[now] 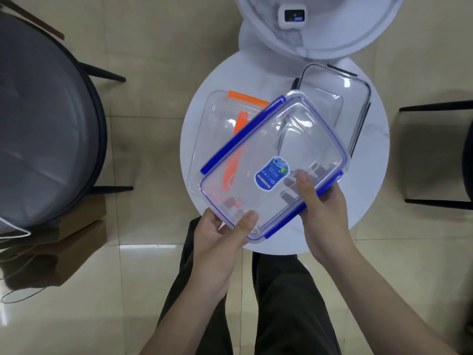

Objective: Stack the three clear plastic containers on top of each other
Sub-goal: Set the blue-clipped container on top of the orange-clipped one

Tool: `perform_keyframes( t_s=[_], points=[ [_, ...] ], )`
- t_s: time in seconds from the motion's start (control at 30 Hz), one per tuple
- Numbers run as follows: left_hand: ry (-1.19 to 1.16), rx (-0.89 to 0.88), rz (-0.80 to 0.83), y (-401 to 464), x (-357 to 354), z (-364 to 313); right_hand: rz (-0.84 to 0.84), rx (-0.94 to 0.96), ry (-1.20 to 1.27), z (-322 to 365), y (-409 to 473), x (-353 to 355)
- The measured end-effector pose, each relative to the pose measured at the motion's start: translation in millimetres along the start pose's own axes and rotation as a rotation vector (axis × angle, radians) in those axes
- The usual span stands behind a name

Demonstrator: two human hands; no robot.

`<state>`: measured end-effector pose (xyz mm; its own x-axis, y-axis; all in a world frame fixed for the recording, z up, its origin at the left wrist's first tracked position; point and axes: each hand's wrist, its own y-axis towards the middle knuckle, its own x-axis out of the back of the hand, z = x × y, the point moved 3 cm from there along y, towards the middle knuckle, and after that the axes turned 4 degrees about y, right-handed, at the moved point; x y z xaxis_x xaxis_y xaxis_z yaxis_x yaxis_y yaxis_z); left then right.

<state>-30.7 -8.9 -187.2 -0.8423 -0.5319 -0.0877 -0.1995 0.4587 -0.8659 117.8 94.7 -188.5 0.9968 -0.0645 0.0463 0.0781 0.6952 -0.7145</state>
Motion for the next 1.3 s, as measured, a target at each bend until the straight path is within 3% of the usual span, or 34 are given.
perform_keyframes(
  t_s=[0.4,0.9,1.3],
  points=[
    [0.045,-0.105,-0.103,40.1,51.2,-40.1,0.077,0.099,-0.173,27.9,35.7,-51.7],
    [0.376,-0.124,-0.138,65.3,64.1,-48.2,0.08,0.077,-0.215,9.3,54.6,-75.2],
    [0.512,-0.244,-0.162,89.5,43.8,-80.5,-0.092,0.193,-0.264,-13.4,59.6,-79.9]
  ],
)
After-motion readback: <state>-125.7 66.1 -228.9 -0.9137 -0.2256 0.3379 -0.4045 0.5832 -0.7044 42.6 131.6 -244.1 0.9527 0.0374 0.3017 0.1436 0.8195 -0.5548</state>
